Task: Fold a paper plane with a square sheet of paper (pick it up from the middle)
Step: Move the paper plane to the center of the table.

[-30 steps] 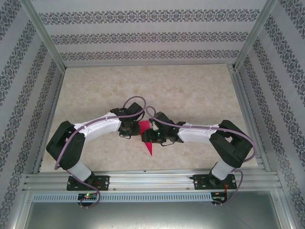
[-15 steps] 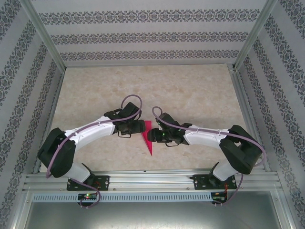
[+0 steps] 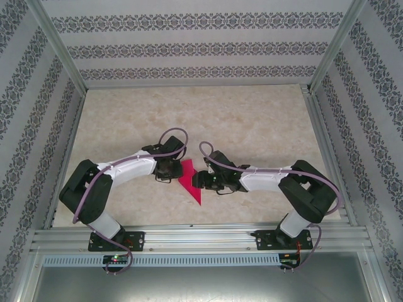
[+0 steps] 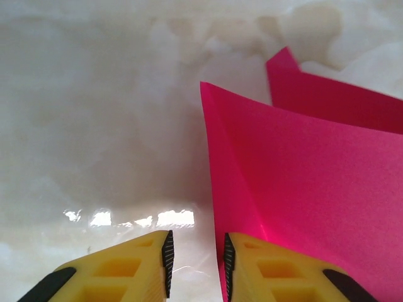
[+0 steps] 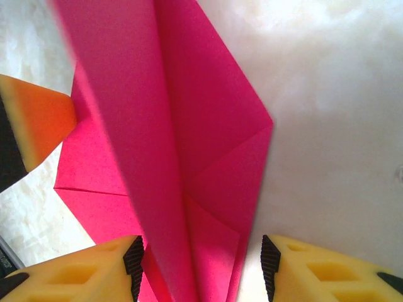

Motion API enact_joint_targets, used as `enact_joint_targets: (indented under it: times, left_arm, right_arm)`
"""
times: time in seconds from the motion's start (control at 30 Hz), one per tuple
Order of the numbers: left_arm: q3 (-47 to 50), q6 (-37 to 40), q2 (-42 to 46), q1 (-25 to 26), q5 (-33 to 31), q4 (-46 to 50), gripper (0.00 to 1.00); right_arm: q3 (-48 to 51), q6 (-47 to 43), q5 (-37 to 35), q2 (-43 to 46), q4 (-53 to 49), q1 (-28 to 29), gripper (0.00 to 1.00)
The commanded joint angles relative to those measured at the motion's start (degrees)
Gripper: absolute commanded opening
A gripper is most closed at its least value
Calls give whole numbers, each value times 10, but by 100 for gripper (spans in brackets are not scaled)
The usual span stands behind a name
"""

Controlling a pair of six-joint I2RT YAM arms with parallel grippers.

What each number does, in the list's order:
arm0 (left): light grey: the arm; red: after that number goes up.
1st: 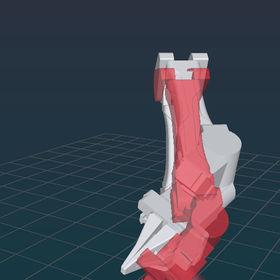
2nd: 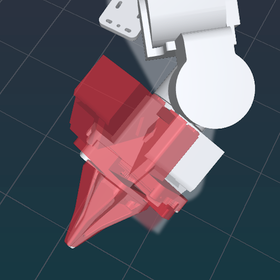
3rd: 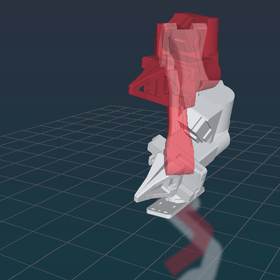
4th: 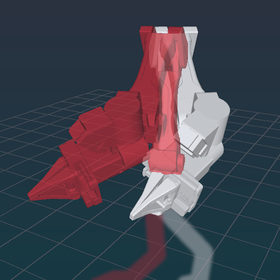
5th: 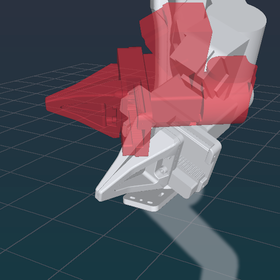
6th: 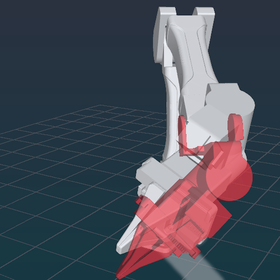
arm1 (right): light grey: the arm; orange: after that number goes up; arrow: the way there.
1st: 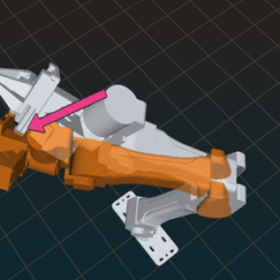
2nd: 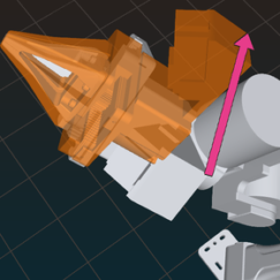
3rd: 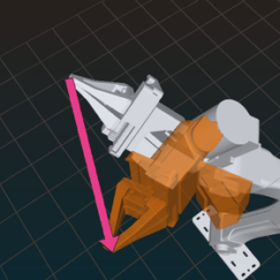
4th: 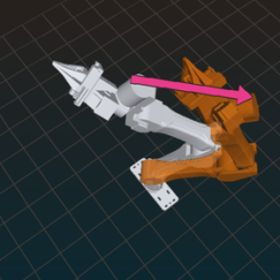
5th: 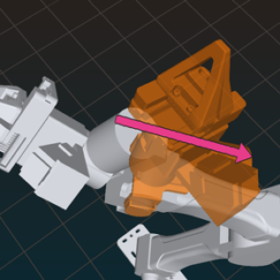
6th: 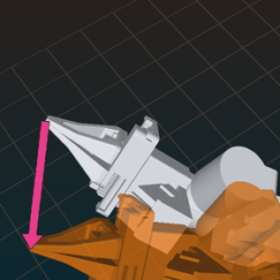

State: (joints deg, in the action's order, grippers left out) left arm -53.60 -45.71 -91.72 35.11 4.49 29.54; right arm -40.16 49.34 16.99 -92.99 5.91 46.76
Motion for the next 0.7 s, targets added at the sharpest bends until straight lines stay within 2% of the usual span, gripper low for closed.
enact_joint_targets:
  times: [0.0, 0.27, 0.5, 0.67]
  left_arm:
    - [5, 0, 14, -6, 4, 7, 30]
    - [-4, 5, 1, -6, 9, 9, 30]
    - [0, 2, -2, -6, 13, 4, 30]
    - [-1, 2, -2, -6, 14, 3, 30]
  right_arm:
    - [-18, -2, 23, -11, 15, 9, 54]
    - [-21, -16, 7, 4, -10, 18, 53]
    - [-39, -31, 37, -11, -9, 28, 53]
    - [-53, -43, 20, -17, -35, 38, 54]
